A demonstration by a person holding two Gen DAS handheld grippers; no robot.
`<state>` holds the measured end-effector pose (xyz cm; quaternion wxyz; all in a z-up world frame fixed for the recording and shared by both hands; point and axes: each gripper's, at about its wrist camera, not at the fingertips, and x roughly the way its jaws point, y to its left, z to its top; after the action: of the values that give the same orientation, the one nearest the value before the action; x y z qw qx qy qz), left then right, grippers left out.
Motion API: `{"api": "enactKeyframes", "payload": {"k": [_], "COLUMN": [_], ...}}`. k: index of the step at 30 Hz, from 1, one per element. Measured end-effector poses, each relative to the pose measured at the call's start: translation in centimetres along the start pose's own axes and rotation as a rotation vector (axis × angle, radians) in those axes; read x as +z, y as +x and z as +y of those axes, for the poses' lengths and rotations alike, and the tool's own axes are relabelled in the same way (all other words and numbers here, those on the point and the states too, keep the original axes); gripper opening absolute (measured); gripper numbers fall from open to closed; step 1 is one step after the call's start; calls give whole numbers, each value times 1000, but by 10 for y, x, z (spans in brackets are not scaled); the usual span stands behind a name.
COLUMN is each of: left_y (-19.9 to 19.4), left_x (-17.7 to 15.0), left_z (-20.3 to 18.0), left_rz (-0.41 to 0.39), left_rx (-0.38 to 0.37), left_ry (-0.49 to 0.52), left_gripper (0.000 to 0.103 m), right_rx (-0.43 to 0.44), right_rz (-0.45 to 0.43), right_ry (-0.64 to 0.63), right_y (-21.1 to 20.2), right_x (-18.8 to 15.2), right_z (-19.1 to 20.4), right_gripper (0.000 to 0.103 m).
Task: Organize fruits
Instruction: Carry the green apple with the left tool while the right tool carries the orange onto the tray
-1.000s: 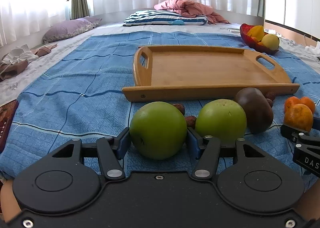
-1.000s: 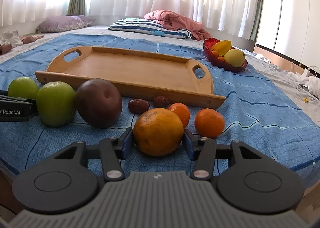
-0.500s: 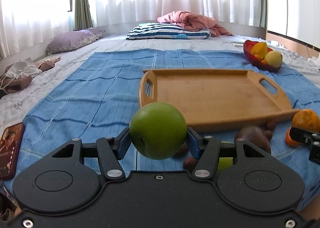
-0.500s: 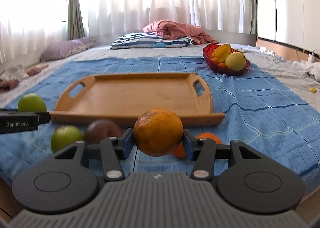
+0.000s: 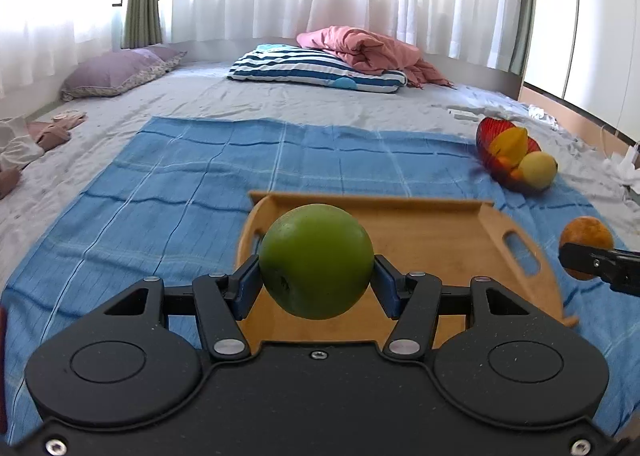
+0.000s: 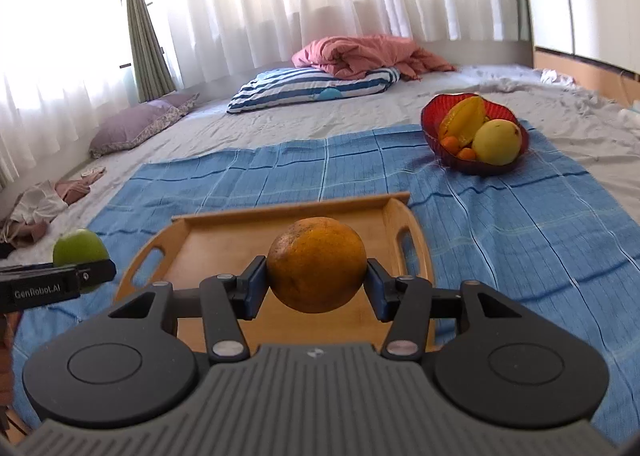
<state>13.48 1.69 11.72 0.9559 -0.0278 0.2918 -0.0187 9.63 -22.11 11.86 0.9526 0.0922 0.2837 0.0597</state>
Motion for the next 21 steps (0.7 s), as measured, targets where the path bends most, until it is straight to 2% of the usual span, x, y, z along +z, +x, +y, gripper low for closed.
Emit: {"api": "enactKeyframes", "payload": {"k": [8, 13, 21], "left_y": [63, 109, 162], "left_x": [44, 50, 50], "left_z": [-16, -18, -21], "left_rz": [80, 159, 207], "left_rx": [-14, -19, 20], "left_ry": [-3, -26, -5], "left_gripper": [56, 56, 56], "right_rx": [3, -28, -88], "right_rz": [81, 127, 182], "right_ry": [8, -16, 10], "right_y": [59, 99, 155], "right_x": [47, 57, 57], "right_z": [-15, -18, -29], "right_gripper": [55, 55, 55]}}
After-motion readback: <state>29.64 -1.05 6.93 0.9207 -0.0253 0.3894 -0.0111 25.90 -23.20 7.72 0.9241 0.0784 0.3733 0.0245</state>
